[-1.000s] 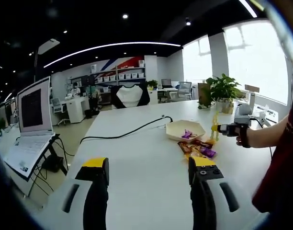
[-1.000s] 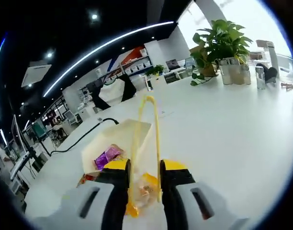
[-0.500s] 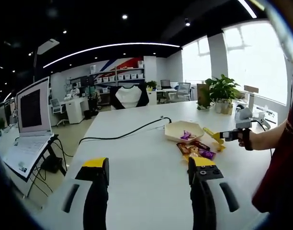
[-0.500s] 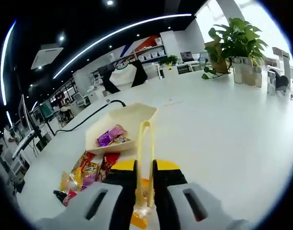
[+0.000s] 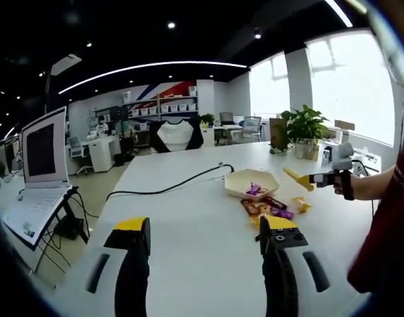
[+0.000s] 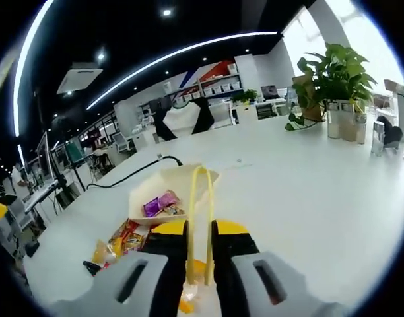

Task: Place the target food into the container with the food tongs after gripping and lifting it, then release it inside without dropping or visibly crushing the food.

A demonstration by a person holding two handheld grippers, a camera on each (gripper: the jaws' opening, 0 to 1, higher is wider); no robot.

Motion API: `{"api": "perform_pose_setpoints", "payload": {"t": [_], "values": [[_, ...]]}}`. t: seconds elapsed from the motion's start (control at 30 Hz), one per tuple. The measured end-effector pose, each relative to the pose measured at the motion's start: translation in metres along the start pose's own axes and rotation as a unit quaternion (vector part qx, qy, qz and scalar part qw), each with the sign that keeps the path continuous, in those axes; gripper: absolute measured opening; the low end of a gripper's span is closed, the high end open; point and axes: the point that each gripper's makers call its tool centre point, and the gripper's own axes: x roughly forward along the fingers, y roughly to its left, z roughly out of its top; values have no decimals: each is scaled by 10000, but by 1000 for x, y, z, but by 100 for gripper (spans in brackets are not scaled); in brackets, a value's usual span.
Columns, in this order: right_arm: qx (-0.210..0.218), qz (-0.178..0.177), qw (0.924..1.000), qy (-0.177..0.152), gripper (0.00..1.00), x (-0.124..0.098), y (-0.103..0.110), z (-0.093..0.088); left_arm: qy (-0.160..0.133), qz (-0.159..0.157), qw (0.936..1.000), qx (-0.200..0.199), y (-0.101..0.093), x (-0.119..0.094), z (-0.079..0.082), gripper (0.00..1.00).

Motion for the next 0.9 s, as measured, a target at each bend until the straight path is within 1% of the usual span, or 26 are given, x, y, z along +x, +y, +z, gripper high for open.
{"api": "perform_pose_setpoints", "payload": {"t": [0.1,0.13,0.17,0.2,0.23,0.27,0.3,0.37,0.4,0.47,0.5,0.53,0.6,0.63,0.67,0.73,0.8,0.9], "values": [[164,182,9996,103,10,-4,7,-2,-9,10,10000,-19,1,-1,-1,71],[215,261,9991,250,10,-8,13,-8,-11,15,10000,-38,2,-1,-2,71],[43,298,9989,371,11,-13,16,-15,-8,14,10000,-44,2,-1,-3,71],[12,318,9985,440,12,-15,18,-18,-7,13,10000,-47,2,-1,-4,71],[21,313,9979,568,13,-23,21,-26,-6,-2,10000,-69,1,0,-5,71],[38,297,9976,617,14,-25,21,-29,-9,-10,10000,-76,1,0,-5,71],[-104,207,9967,782,14,-31,18,-40,-16,-36,10000,-84,-1,2,-6,71],[-260,130,9954,909,15,-34,16,-50,-14,-63,9999,-81,-2,3,-6,71],[-269,98,9954,917,15,-35,16,-53,-15,-73,9999,-83,-3,4,-7,71],[-387,59,9935,1073,17,-35,15,-65,-23,-124,9999,-86,-5,6,-7,71],[-387,57,9934,1082,18,-35,15,-66,-23,-129,9999,-84,-6,6,-7,71],[-496,30,9927,1101,20,-34,16,-70,-24,-145,9999,-68,-7,7,-7,71],[-666,46,9914,1124,24,-32,17,-71,-25,-153,9999,-73,-7,7,-7,71],[-937,126,9886,1169,26,-30,19,-72,-21,-160,9998,-76,-7,6,-8,71],[-1134,98,9858,1236,27,-30,18,-74,-2,-156,9998,-77,-7,5,-9,71],[-1254,166,9839,1263,27,-29,22,-75,20,-137,9999,-87,-6,3,-11,70],[-1247,176,9841,1249,27,-29,25,-75,24,-113,9999,-103,-5,1,-12,70],[-1280,225,9828,1312,28,-30,26,-79,11,-84,9999,-115,-4,0,-12,70]]}}
